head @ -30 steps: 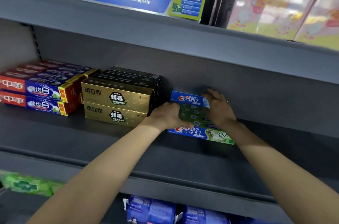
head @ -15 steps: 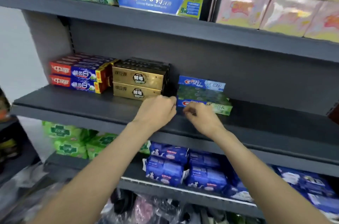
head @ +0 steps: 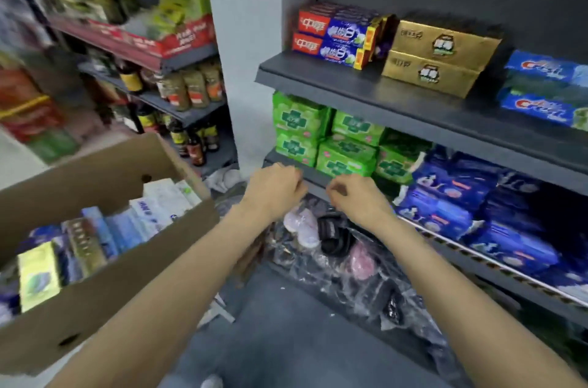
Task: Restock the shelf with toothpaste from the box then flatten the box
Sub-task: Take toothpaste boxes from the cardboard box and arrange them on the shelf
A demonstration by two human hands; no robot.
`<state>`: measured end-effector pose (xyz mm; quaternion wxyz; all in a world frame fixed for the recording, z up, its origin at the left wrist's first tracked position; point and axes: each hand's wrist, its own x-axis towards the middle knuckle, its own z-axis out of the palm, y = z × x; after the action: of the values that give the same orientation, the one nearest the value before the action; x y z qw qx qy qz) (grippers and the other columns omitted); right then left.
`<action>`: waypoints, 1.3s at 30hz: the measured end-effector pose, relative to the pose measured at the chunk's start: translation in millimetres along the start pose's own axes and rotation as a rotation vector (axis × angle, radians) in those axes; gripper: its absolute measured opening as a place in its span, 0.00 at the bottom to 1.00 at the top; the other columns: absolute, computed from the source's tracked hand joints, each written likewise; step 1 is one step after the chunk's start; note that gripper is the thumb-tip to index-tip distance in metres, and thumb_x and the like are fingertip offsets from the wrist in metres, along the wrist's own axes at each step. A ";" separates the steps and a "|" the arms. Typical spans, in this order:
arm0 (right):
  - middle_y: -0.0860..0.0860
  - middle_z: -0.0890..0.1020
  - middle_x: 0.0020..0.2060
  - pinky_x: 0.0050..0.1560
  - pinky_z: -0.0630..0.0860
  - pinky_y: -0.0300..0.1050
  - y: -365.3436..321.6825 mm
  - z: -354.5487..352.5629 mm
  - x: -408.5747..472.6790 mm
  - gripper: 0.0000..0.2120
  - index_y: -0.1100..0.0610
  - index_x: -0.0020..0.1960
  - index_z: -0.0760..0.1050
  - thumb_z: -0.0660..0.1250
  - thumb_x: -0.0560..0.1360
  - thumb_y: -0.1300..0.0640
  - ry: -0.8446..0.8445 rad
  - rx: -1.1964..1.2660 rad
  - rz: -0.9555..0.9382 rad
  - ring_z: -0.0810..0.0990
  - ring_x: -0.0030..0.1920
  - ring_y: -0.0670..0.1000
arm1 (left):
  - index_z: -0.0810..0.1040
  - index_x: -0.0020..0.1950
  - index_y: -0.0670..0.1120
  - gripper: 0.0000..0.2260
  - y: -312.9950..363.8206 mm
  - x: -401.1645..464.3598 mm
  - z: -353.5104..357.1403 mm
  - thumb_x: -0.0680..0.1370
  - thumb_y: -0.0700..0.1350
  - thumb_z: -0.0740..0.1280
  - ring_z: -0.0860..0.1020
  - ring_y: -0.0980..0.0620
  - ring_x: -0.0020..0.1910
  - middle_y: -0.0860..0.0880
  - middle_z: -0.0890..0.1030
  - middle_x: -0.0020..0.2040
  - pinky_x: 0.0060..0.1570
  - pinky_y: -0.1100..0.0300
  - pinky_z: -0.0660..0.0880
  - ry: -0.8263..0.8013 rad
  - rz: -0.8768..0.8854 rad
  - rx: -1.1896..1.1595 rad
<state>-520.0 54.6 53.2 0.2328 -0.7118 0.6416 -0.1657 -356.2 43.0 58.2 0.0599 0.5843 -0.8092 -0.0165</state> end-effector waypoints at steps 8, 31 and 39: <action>0.55 0.84 0.46 0.49 0.74 0.46 -159.1 150.3 56.4 0.09 0.57 0.47 0.81 0.61 0.76 0.62 -0.079 0.172 -0.008 0.81 0.49 0.55 | 0.76 0.55 0.42 0.14 -219.2 -44.4 21.6 0.81 0.49 0.56 0.79 0.41 0.49 0.42 0.79 0.49 0.38 0.55 0.70 -0.135 -0.126 0.073; 0.57 0.62 0.73 0.65 0.66 0.48 -284.9 400.2 123.8 0.36 0.60 0.76 0.52 0.64 0.76 0.45 -0.728 0.029 0.355 0.64 0.71 0.57 | 0.63 0.74 0.50 0.34 -467.0 -118.3 108.1 0.73 0.65 0.64 0.46 0.45 0.77 0.45 0.52 0.78 0.73 0.45 0.55 -0.664 -0.240 -0.248; 0.56 0.73 0.52 0.53 0.70 0.46 -294.1 410.4 129.8 0.20 0.55 0.50 0.66 0.69 0.69 0.43 -0.723 -0.120 0.353 0.68 0.60 0.56 | 0.78 0.53 0.51 0.14 -486.3 -130.8 104.5 0.71 0.56 0.72 0.59 0.53 0.74 0.50 0.59 0.77 0.68 0.56 0.61 -0.609 -0.230 -0.519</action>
<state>-38.8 -5.1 -138.3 0.4263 -0.6155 0.6392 0.1755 131.0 8.4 -102.6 -0.0393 0.6049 -0.6883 -0.3986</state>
